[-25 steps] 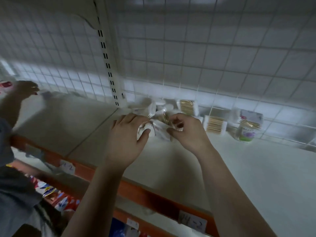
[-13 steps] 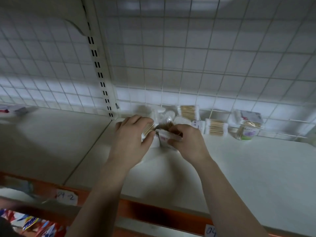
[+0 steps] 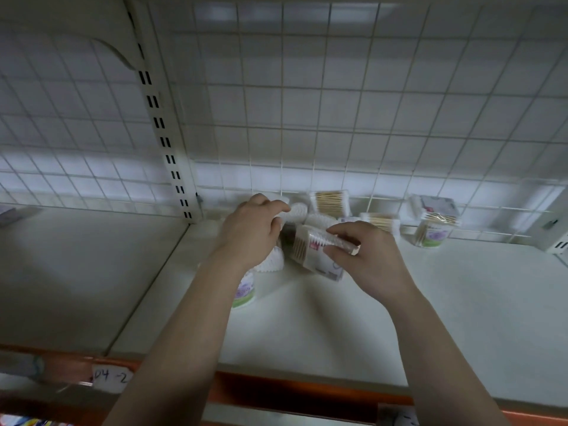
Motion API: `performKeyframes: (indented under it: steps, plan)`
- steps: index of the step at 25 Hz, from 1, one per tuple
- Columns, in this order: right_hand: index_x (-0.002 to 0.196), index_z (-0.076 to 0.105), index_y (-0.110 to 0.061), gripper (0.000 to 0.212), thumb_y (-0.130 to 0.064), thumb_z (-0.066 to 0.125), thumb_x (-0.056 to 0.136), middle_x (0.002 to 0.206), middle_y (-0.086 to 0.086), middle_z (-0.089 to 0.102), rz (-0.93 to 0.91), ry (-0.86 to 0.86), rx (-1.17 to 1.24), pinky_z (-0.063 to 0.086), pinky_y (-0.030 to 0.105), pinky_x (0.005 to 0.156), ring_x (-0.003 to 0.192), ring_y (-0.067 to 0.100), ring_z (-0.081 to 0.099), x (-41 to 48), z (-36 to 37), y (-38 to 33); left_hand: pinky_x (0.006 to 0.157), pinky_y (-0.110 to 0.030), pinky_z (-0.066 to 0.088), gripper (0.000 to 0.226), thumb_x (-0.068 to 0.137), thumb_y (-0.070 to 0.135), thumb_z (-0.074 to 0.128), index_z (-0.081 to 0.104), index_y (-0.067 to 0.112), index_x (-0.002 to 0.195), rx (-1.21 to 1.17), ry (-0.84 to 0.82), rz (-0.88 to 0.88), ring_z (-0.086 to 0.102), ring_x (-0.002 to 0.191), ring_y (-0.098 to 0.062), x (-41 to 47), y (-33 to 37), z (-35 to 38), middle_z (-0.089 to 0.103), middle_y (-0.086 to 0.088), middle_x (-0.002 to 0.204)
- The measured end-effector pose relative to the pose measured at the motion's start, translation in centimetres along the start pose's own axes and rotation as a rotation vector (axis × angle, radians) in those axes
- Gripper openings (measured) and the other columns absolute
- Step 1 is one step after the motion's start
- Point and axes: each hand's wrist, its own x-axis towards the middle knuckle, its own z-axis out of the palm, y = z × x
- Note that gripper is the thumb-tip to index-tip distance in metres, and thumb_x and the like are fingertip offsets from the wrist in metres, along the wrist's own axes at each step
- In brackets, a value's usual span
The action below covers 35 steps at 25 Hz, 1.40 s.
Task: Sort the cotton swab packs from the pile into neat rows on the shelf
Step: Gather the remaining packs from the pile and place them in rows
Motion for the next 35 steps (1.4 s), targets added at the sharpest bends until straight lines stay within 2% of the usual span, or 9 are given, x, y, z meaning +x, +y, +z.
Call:
performKeyframes:
  steps: [5,10,17,21,24,27,30,32,35]
  plan:
    - [0.105,0.070,-0.020,0.027,-0.015,0.073,0.078,0.094,-0.007,0.066,0.023,0.037,0.006,0.039,0.005,0.068,0.082,0.006,0.058,-0.9,-1.0,0.7,0.084,-0.038,0.047,0.032,0.098,0.040,0.039,0.063,0.021,0.107,0.081,-0.200,-0.044,0.053,0.097,-0.023,1.7,0.0,0.7,0.046,-0.003,0.110]
    - [0.105,0.070,-0.019,0.028,-0.016,0.073,0.078,0.092,-0.013,0.061,0.040,0.031,0.039,0.034,-0.001,0.068,0.080,-0.008,0.054,-1.6,-0.9,1.0,0.071,-0.030,0.039,0.029,0.093,0.044,0.049,0.060,0.018,0.101,0.083,-0.136,-0.075,0.054,0.089,-0.021,1.6,0.2,0.3,0.054,-0.003,0.095]
    - [0.104,0.071,-0.021,0.027,-0.016,0.074,0.078,0.093,-0.010,0.064,0.050,0.039,0.057,0.038,0.003,0.070,0.082,-0.002,0.057,-2.3,-0.6,1.5,0.059,-0.029,0.032,0.015,0.081,0.018,0.069,0.055,0.016,0.084,0.042,-0.062,-0.122,0.055,0.084,-0.023,1.0,0.5,-0.4,0.054,0.001,0.079]
    - [0.107,0.070,-0.019,0.027,-0.019,0.072,0.081,0.098,-0.006,0.066,0.033,0.045,0.040,0.039,0.005,0.073,0.083,0.003,0.056,-2.5,-0.7,1.7,0.065,-0.028,0.038,0.019,0.086,0.008,0.063,0.054,0.015,0.101,0.027,0.116,-0.078,0.052,0.078,-0.016,0.6,1.0,-1.2,0.062,-0.006,0.097]
    - [0.112,0.068,-0.018,0.029,-0.017,0.069,0.084,0.100,-0.003,0.064,0.035,0.086,0.046,0.051,0.025,0.079,0.087,0.009,0.056,-2.8,-1.1,1.9,0.066,-0.017,0.034,0.037,0.088,-0.004,0.056,0.051,0.016,0.120,-0.037,0.190,-0.042,0.047,0.081,-0.004,0.3,2.0,-2.0,0.055,-0.003,0.112]
    - [0.114,0.067,-0.018,0.029,-0.009,0.065,0.086,0.102,-0.005,0.061,0.043,0.130,0.064,0.055,0.040,0.077,0.088,0.017,0.062,-3.5,-1.9,2.2,0.080,-0.023,0.041,0.048,0.090,-0.003,0.051,0.045,0.015,0.134,-0.047,0.172,0.051,0.054,0.107,-0.019,0.2,3.5,-1.7,0.049,-0.008,0.125]
    - [0.110,0.067,-0.017,0.026,-0.007,0.062,0.086,0.097,-0.009,0.062,0.068,0.160,0.039,0.053,0.029,0.077,0.083,0.017,0.064,-4.3,-3.4,2.8,0.094,-0.041,0.042,0.047,0.094,0.005,0.047,0.040,0.011,0.140,-0.055,0.133,0.092,0.048,0.115,-0.028,-0.1,5.3,-0.6,0.048,-0.011,0.127]
    - [0.110,0.065,-0.017,0.025,-0.007,0.062,0.087,0.093,-0.012,0.061,0.093,0.184,0.028,0.046,0.015,0.073,0.083,0.013,0.060,-5.2,-4.8,3.1,0.096,-0.040,0.040,0.045,0.096,0.007,0.045,0.040,0.011,0.140,-0.080,0.120,0.128,0.046,0.116,-0.027,-0.5,6.7,0.2,0.048,-0.010,0.128]
    - [0.111,0.062,-0.017,0.023,-0.009,0.060,0.089,0.093,-0.008,0.062,0.139,0.241,0.035,0.046,0.020,0.072,0.084,0.015,0.060,-7.0,-7.2,4.5,0.098,-0.034,0.036,0.042,0.097,0.011,0.041,0.042,0.012,0.139,-0.162,0.109,0.177,0.044,0.119,-0.024,-1.1,9.6,1.5,0.047,-0.006,0.130]
